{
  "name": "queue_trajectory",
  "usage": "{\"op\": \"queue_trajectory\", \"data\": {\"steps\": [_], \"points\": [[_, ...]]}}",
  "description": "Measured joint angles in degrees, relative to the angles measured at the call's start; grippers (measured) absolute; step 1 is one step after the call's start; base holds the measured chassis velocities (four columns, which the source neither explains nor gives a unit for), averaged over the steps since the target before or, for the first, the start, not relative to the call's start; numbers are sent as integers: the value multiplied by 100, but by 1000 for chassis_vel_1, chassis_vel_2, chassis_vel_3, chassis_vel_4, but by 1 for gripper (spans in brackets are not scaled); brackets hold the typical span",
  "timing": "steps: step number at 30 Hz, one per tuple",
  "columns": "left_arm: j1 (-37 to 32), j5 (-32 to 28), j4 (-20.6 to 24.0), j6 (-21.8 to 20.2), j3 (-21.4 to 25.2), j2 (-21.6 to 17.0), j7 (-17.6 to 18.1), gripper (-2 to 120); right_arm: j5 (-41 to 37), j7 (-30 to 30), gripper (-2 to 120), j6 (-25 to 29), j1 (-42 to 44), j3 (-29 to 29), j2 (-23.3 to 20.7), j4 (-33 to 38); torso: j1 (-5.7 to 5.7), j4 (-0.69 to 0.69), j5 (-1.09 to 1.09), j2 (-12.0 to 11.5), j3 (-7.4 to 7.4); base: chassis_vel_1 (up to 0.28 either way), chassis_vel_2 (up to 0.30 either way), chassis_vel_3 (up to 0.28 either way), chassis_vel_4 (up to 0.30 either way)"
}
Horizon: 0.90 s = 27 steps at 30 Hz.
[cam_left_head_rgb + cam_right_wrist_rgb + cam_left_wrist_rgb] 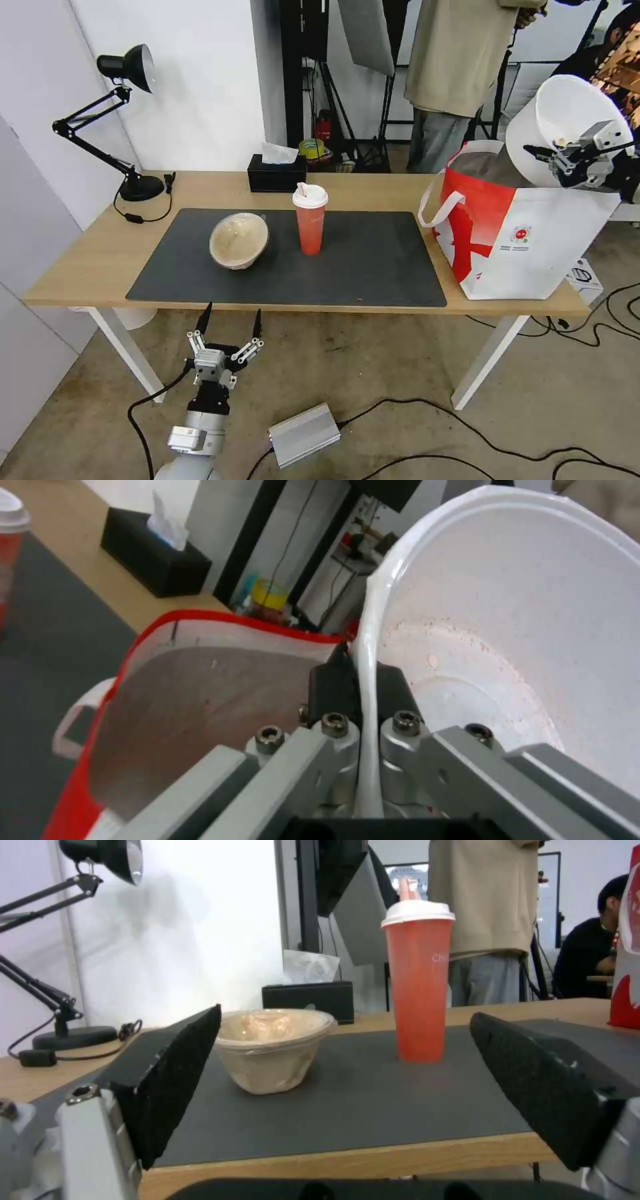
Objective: Pick up the trash from the table and place it into the takeout bag.
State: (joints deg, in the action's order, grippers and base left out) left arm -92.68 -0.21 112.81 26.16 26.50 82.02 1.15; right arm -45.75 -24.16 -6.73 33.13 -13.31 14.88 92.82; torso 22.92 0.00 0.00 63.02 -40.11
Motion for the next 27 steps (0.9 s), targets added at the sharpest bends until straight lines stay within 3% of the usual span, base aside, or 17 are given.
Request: {"op": "queue_trajectory", "data": {"steps": [18,27], "points": [[38,-4,-102,22,19,10,-1,100,347,21,0,3,-757,727,415,-386,0,0,0,0,0,0,0,0,0],[53,-11,-135,43,29,34,-1,100,422,22,0,-14,-750,810,459,-394,0,0,0,0,0,0,0,0,0]]}}
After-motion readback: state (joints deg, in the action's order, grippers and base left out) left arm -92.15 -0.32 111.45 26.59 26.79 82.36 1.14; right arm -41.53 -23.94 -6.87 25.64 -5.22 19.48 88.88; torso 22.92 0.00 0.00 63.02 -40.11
